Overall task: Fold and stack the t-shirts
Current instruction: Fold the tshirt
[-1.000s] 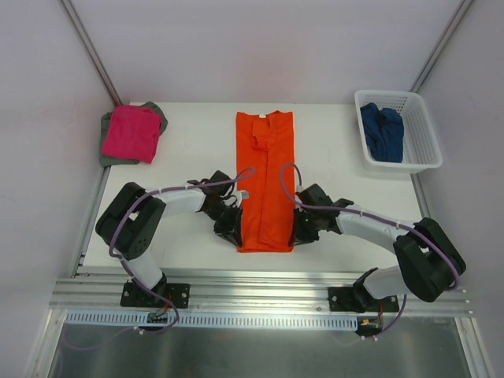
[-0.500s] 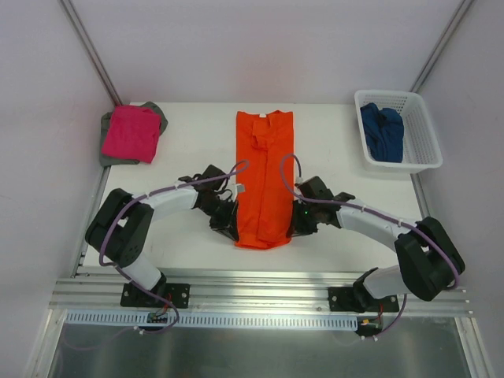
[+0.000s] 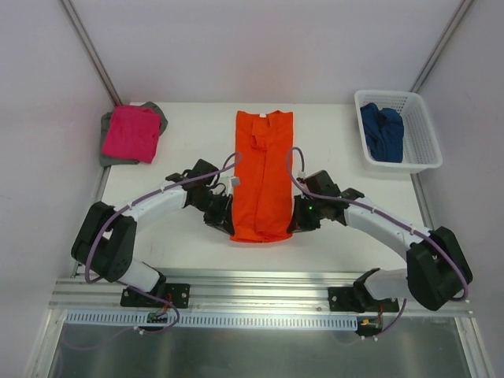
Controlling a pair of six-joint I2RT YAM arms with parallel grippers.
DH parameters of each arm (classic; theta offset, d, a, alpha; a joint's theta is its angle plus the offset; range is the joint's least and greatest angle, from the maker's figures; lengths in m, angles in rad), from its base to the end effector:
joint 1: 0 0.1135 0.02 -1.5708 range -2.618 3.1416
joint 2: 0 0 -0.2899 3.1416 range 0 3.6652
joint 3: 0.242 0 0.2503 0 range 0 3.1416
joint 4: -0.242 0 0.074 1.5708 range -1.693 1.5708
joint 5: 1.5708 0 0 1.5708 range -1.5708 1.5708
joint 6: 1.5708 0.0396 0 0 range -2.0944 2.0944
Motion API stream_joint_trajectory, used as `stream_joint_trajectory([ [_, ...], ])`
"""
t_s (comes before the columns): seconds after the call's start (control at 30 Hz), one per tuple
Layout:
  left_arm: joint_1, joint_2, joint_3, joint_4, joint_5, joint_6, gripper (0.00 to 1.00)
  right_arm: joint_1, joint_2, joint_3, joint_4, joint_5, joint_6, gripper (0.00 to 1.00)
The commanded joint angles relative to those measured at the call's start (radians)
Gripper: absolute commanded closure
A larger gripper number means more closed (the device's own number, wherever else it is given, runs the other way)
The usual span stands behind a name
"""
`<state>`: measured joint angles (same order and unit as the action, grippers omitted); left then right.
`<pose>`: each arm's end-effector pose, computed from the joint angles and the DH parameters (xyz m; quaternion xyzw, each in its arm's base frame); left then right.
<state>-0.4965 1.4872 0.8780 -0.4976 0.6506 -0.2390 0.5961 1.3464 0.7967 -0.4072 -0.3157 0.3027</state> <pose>0.2318 -0.1529 0.2182 0.1913 0.9051 -0.3686 0.0915 0.2069 0.1552 0.2291 -0.1846 0.9244 0.2646 0.2037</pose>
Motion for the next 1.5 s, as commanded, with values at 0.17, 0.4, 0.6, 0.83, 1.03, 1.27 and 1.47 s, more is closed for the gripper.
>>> stream_joint_trajectory([
  [0.17, -0.045, -0.093, -0.031, -0.036, 0.012, 0.047, 1.0, 0.036, -0.161, -0.042, -0.094, -0.016, -0.04, 0.99],
  [0.4, -0.073, -0.143, -0.054, -0.047, 0.017, 0.064, 1.0, 0.037, -0.182, -0.048, -0.065, -0.014, -0.054, 0.99],
  [0.6, -0.062, -0.087, 0.076, -0.07, -0.017, 0.092, 1.0, 0.021, -0.179, -0.008, -0.053, -0.002, -0.071, 0.99],
  [0.83, -0.048, 0.04, 0.229, -0.081, -0.012, 0.104, 1.0, -0.047, -0.076, 0.128, -0.021, -0.011, -0.085, 0.99],
  [1.03, 0.022, 0.125, 0.378, -0.087, -0.035, 0.112, 1.0, -0.143, 0.043, 0.266, 0.062, -0.014, -0.079, 0.99],
  [1.27, 0.099, 0.243, 0.513, -0.085, -0.072, 0.125, 1.0, -0.242, 0.172, 0.343, 0.103, -0.014, -0.102, 0.99],
  [1.47, 0.127, 0.369, 0.611, -0.082, -0.089, 0.139, 1.0, -0.268, 0.27, 0.397, 0.145, -0.02, -0.112, 0.99],
])
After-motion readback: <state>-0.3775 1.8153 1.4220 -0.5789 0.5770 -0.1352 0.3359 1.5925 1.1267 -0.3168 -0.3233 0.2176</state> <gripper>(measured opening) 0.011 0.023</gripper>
